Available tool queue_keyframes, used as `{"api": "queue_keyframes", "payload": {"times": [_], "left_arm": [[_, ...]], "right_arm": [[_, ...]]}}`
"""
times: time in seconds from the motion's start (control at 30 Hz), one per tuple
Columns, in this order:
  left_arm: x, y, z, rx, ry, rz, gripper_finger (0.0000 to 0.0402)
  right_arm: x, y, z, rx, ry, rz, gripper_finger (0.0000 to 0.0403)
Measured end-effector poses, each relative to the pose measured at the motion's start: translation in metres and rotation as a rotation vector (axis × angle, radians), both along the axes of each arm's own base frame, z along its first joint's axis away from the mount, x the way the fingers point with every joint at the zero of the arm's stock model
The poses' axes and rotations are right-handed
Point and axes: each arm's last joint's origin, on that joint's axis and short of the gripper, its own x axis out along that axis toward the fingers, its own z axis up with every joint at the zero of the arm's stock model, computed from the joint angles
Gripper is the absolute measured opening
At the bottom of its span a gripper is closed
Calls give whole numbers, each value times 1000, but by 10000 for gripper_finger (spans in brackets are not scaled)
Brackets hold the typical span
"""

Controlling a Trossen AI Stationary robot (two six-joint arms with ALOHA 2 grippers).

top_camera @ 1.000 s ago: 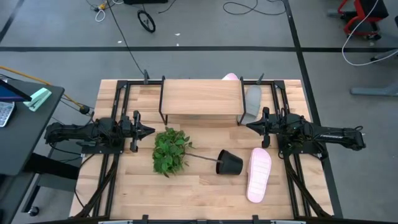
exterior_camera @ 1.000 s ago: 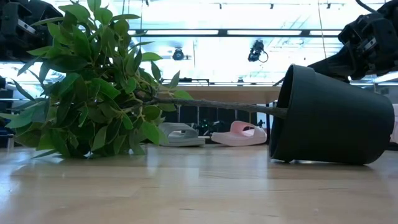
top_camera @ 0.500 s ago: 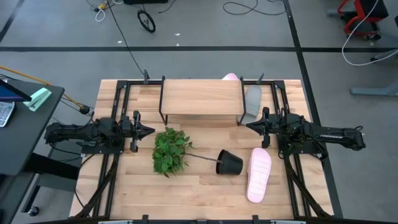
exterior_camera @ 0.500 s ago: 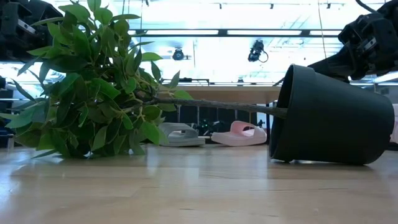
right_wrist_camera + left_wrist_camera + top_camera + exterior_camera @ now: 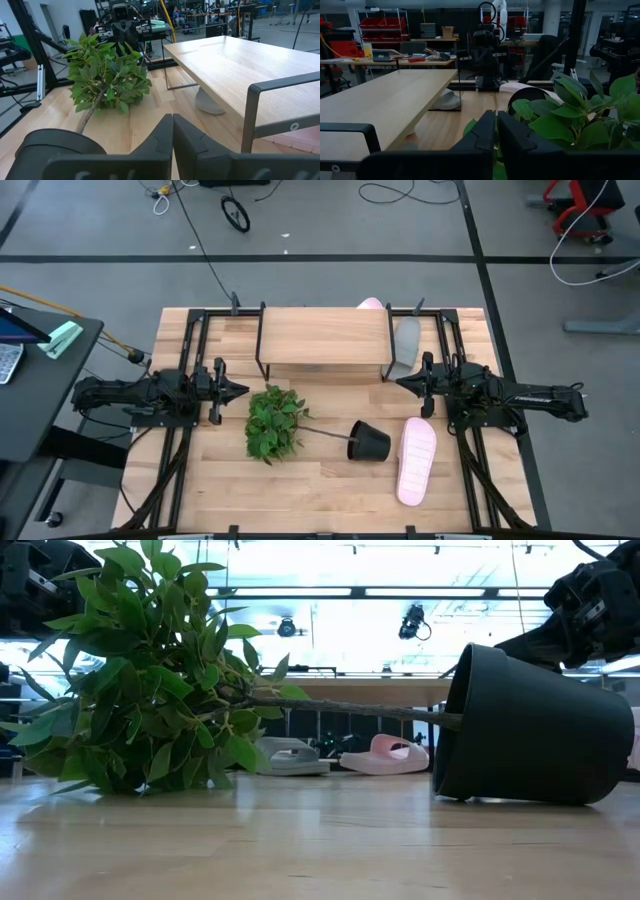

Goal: Pick and place slides into the shelf
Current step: Put the right gray slide on the shelf

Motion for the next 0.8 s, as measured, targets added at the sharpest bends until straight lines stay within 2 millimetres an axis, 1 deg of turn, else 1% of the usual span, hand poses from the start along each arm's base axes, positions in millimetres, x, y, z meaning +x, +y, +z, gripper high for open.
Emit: {"api": "queue_keyframes", "payload": {"times": [0.17,0.3,0.43,0.53,0.63,0.7,0.8], "left_arm": [[0,0,0,0,0,0,21],[0,0,0,-1,1,0,26],[0,0,0,0,1,0,32],[0,0,0,0,1,0,32],[0,0,0,-22,-1,-2,27],[0,0,0,-27,-1,-2,23],[0,0,0,-45,-2,-3,19]], "right_arm": [[0,0,0,79,-12,-5,14],[0,0,0,126,-16,-2,14],[0,3,0,104,-6,95,14],[0,5,0,142,-7,157,14],[-2,7,3,171,61,212,14],[-4,7,6,185,102,200,14],[-4,7,10,234,83,167,14]]}}
